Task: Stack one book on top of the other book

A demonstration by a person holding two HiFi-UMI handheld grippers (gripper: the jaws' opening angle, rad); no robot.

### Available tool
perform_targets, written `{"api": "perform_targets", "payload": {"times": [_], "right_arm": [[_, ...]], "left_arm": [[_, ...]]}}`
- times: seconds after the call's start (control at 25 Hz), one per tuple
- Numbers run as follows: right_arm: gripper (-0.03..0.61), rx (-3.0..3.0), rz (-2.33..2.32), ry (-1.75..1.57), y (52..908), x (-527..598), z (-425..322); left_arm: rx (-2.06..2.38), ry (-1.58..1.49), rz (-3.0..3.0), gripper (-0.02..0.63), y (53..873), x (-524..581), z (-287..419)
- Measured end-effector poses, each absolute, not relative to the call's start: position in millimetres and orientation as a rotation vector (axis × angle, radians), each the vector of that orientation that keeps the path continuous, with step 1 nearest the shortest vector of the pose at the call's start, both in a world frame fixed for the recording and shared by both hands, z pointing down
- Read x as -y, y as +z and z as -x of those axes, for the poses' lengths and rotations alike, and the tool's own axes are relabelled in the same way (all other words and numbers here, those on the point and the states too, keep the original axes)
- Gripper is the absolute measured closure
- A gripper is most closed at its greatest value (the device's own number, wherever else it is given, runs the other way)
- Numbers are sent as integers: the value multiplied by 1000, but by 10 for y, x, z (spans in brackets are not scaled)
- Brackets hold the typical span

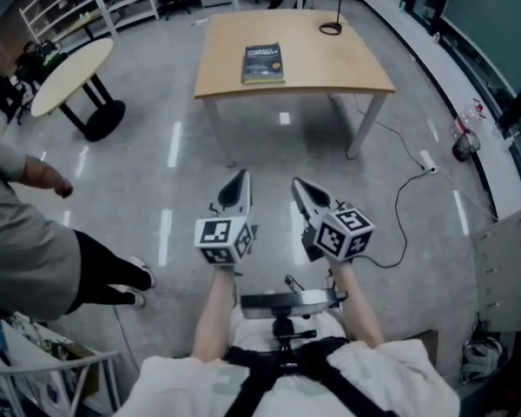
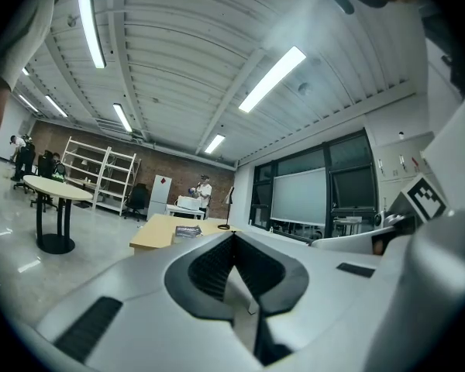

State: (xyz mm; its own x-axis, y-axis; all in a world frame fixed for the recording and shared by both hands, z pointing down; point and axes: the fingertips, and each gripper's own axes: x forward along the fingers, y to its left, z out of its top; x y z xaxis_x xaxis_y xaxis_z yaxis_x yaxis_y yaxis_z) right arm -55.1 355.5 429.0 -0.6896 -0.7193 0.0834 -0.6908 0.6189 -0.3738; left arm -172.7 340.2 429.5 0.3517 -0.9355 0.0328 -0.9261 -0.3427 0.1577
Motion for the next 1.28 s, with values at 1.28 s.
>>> {"api": "perform_targets", "payload": {"times": [1.28], "right_arm": [[581,-2752,1247,-541,4174,-3585,10]], "left_arm": [[1696,-91,-2485,600,4177,-3405,1145]]}}
